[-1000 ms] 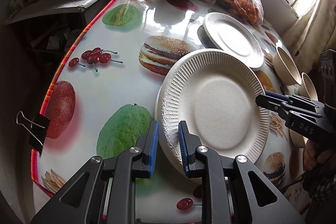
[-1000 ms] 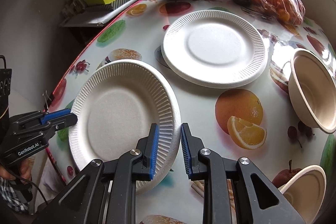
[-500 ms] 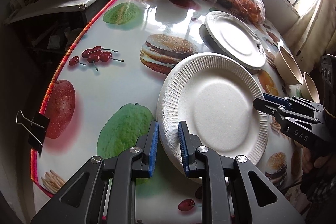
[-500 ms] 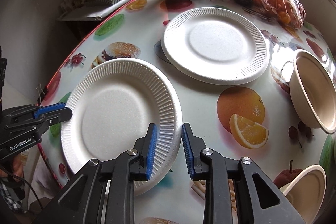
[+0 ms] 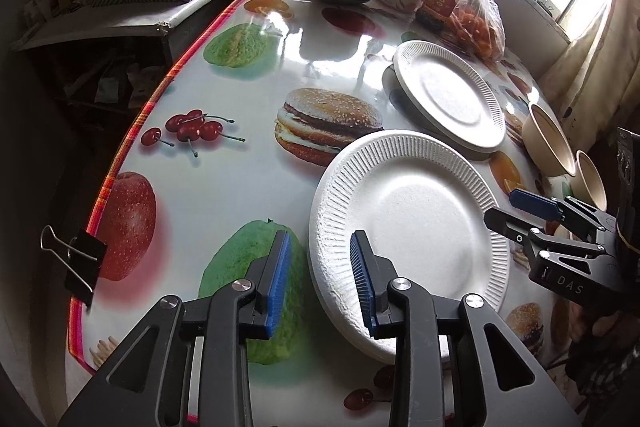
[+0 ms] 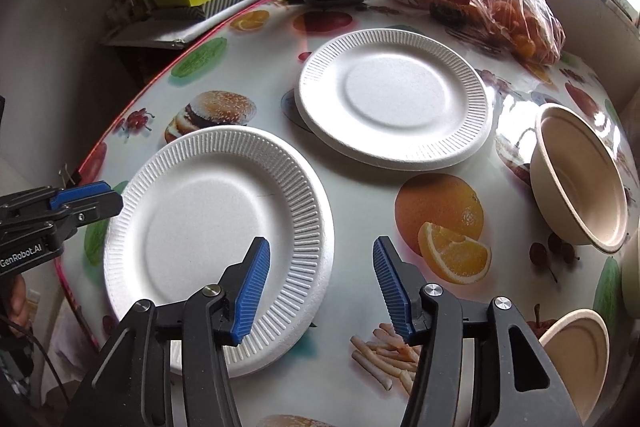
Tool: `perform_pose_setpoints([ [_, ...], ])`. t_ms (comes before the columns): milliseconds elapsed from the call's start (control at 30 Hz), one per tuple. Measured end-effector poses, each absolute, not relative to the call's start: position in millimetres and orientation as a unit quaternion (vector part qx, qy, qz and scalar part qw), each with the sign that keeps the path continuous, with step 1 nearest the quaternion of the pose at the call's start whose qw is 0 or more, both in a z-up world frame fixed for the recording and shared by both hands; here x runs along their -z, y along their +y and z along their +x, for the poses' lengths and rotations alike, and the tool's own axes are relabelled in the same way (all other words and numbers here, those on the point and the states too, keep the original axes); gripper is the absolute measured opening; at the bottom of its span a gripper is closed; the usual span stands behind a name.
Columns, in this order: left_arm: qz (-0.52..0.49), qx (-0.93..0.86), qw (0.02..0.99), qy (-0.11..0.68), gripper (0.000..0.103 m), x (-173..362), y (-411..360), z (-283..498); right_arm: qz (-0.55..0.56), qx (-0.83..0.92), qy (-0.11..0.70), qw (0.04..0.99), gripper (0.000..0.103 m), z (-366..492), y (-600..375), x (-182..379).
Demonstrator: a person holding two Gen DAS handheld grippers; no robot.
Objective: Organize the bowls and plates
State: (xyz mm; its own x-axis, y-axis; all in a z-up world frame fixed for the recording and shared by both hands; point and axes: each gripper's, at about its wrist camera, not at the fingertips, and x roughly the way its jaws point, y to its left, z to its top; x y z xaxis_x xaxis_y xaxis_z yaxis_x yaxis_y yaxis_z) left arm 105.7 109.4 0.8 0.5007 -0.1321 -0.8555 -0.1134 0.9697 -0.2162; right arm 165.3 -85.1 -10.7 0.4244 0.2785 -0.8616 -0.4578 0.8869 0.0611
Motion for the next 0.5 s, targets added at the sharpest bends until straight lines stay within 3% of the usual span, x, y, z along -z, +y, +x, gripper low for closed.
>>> perform_pose_setpoints([
  [200, -0.121, 0.014, 0.867, 0.483, 0.038, -16, 108, 121, -0.083, -0.197, 0.466, 0.859, 0.055, 167, -99, -5],
  [500, -0.107, 0.038, 0.873, 0.474, 0.038, -29, 93, 159, -0.054, -0.165, 0.454, 0.874, 0.059, 186, -130, -17],
])
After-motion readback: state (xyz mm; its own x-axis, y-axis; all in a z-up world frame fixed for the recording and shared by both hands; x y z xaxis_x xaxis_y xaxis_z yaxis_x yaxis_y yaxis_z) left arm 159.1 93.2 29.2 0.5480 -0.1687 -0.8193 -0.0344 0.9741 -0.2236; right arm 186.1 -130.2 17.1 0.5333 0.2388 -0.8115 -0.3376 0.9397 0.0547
